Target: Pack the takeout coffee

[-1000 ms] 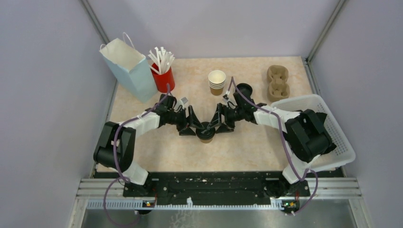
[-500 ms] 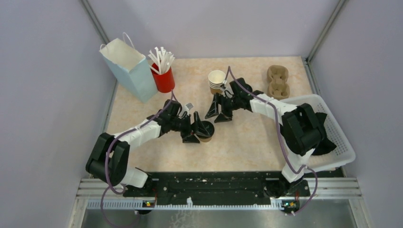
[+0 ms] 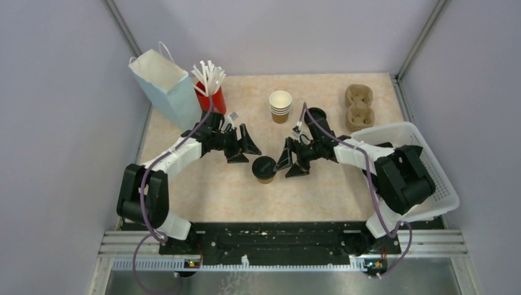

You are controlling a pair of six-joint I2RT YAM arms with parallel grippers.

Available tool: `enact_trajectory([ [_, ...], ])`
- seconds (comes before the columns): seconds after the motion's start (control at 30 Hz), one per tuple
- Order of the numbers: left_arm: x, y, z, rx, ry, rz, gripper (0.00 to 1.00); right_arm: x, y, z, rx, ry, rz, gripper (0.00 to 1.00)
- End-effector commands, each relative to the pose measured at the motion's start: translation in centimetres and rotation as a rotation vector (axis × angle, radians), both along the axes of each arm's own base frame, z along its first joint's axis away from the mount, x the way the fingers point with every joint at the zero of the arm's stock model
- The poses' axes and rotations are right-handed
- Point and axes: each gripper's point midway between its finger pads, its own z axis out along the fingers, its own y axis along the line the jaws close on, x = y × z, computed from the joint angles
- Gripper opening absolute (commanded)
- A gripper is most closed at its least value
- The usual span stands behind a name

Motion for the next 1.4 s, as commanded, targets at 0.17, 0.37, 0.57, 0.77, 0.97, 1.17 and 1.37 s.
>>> enact_trajectory([
  [0.17,1.5,-1.1,-1.4,-0.023,-0.014,-0.080,0.71,-0.6,3.1,1.8,0.163,-0.054,0.074,0.71],
  [0.37,0.8,-0.8,-2.3,-0.019,0.005,-0.064,0.65,-1.1,3.5,1.2,0.174,-0.042,0.106,0.70],
  [0.57,0.1,-0.4,-3.4,-0.003,0.026,-0.052,0.62,-1.6,3.8,0.2,0.160,-0.030,0.127,0.70],
  [0.77,-0.3,-0.1,-4.2,0.015,0.041,-0.040,0.59,-1.7,3.5,-1.3,0.130,-0.014,0.116,0.70],
  [0.97,-0.9,0.3,-5.3,0.031,0.060,-0.028,0.58,-1.9,2.8,-3.3,0.070,-0.005,0.098,0.67],
  [1.17,-1.8,1.0,-6.9,0.068,0.084,-0.015,0.57,-1.7,1.0,-6.0,-0.017,0.008,0.053,0.66],
  [1.37,-3.1,1.8,-8.5,0.090,0.117,0.001,0.56,-1.5,-0.3,-7.1,-0.057,0.009,0.024,0.66],
])
